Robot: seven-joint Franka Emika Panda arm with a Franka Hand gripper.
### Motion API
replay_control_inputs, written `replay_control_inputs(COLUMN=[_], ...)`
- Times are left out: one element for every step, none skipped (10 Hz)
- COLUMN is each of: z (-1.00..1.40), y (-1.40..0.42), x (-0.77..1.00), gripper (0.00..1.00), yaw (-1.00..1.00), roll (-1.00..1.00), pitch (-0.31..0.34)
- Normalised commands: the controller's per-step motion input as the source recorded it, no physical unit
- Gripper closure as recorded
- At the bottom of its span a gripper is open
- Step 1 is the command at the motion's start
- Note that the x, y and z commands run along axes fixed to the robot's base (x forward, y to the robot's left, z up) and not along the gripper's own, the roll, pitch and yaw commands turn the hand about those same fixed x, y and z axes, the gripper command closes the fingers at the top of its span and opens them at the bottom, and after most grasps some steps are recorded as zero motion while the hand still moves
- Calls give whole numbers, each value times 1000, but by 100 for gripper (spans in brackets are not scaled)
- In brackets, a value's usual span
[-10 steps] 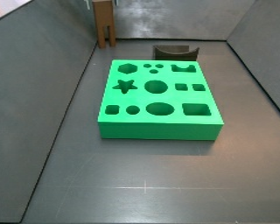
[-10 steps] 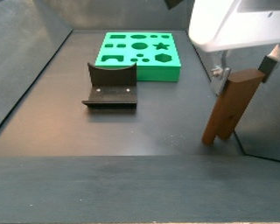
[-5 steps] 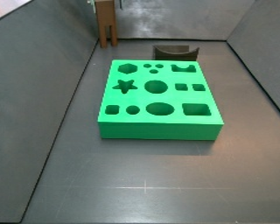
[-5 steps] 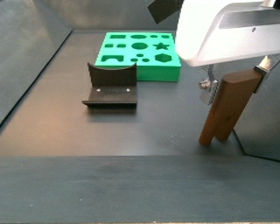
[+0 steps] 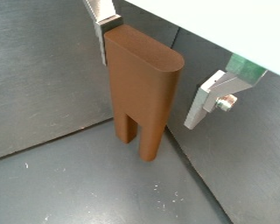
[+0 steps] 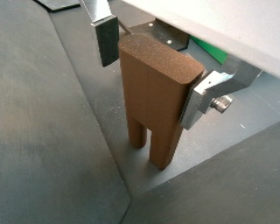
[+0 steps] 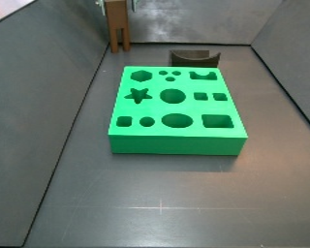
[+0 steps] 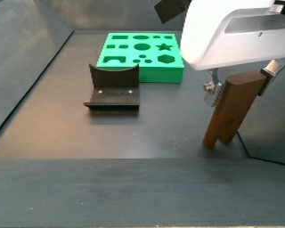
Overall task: Pick up the square-circle object. Move up. Move to above the board. Insert the square-circle object.
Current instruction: Pick up the square-circle object.
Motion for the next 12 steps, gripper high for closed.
replay_control_inputs(z=[-114,-106,-91,0,0,0,0,0,0,0,0,0], y=[0,0,6,0,0,0,0,0,0,0,0,0], x=[0,0,-26,0,0,0,0,0,0,0,0,0], gripper=[0,0,0,0,100,100,100,100,100,100,100,100], yaw=[-17,-60,-60,0,0,0,0,0,0,0,0,0], roll=[-106,-183,-184,0,0,0,0,0,0,0,0,0], pitch=[-99,-129,-129,0,0,0,0,0,0,0,0,0])
